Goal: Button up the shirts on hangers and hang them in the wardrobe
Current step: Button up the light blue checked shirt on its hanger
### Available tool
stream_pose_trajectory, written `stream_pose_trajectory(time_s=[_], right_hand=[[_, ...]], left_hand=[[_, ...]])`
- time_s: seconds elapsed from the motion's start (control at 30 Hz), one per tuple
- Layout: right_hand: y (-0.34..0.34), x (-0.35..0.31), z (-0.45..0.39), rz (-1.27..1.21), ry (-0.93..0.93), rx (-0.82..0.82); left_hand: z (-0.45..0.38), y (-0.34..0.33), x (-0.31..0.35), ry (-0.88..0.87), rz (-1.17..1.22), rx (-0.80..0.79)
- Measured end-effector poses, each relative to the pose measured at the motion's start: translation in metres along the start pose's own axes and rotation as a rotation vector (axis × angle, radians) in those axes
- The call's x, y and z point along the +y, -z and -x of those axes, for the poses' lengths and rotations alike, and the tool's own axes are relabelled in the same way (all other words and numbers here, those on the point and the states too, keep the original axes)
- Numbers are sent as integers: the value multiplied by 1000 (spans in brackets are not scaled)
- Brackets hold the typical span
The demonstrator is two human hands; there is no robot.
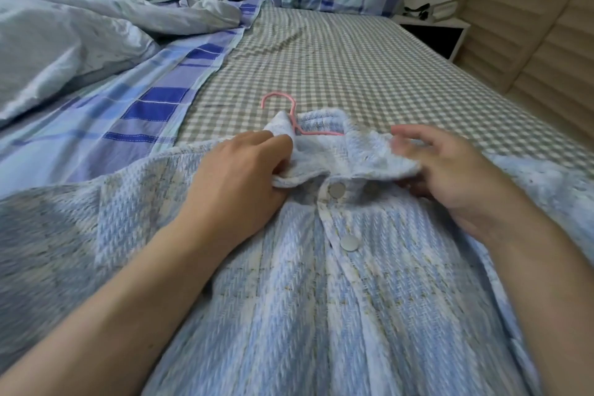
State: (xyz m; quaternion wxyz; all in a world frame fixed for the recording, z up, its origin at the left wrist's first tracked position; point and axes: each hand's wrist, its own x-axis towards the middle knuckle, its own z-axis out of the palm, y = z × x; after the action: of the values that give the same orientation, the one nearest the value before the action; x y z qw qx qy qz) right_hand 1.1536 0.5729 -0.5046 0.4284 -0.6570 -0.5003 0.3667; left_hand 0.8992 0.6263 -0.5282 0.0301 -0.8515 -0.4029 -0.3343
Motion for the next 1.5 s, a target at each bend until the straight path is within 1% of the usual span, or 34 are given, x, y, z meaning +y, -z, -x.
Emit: stream_pose_trajectory(time_s=[0.07,0.1,0.13,0.2,0.23,0.27,0.3,0.33,0.37,0.4,0.43,0.47,0.5,0.53,0.57,0.63,0.67,0.7,0.73,0.8,0.87,0.93,0.97,1.0,1.07,1.1,1.17,1.23,1.27,1.3,1.37,1.4,1.43,1.5], right_hand=[[-3,-2,3,-18,26,-146],[-6,-4,4,-85,67,-196],[-10,-7,3,-217,108,-199],[-15,-10,-2,-514,173,-95],[-17,-7,-5,-542,205,-8],[-17,-3,-9,-423,247,116],[-16,4,-14,-130,283,214],[-16,8,-15,182,273,225],[-13,16,-18,384,213,181],[-11,20,-20,446,149,153],[-8,22,-19,398,109,165],[-7,21,-19,298,104,241],[-7,17,-19,159,144,332],[-9,13,-19,15,196,394],[-10,11,-21,-111,234,400],[-16,8,-25,-255,222,275],[-18,9,-25,-256,187,187],[-19,10,-26,-177,154,115],[-20,12,-26,-87,140,66],[-18,12,-24,-9,123,48],[-14,10,-23,-136,80,17],[-9,8,-22,-276,20,-97],[-8,7,-21,-278,4,-165],[-9,6,-20,-267,3,-216],[-15,7,-19,-321,53,-238],[-18,7,-19,-407,88,-221],[-21,6,-18,-624,143,-195],[-18,5,-19,-760,166,-205],[-17,6,-19,-727,166,-213],[-18,9,-21,-555,180,-193],[-25,18,-25,29,276,-38],[-30,20,-27,213,328,30],[-34,23,-29,298,365,59],[-39,29,-33,355,367,40]], left_hand=[[1,2,4,133,-5,85],[1,2,5,211,31,140],[0,2,6,287,109,191],[-2,3,8,379,364,246],[-2,3,8,392,447,210],[-3,2,7,380,451,109],[-3,-2,4,340,350,-37],[-1,-4,1,282,180,-190],[2,-5,-1,242,3,-329],[2,-3,-1,230,-137,-437],[2,1,-1,246,-216,-505],[2,7,0,277,-263,-530],[2,13,2,298,-269,-499],[2,17,3,294,-217,-402],[1,20,5,264,-96,-253],[-3,20,11,201,273,57],[-4,16,13,204,446,156],[-6,13,15,232,592,214],[-8,12,17,272,703,225],[-8,11,19,339,763,123],[-8,8,7,411,777,42],[-12,11,-5,529,848,-21],[-12,13,-10,550,813,-75],[-12,15,-14,499,674,-180],[-8,15,-13,299,334,-413],[-6,13,-11,206,253,-438],[-4,8,-11,100,246,-360],[-5,4,-13,122,248,-220],[-6,2,-13,155,241,-160],[-5,-1,-13,186,244,-116],[-5,-5,-12,258,278,-78],[-6,-7,-12,292,307,-89],[-7,-8,-14,321,335,-116],[-8,-11,-19,340,364,-207]])
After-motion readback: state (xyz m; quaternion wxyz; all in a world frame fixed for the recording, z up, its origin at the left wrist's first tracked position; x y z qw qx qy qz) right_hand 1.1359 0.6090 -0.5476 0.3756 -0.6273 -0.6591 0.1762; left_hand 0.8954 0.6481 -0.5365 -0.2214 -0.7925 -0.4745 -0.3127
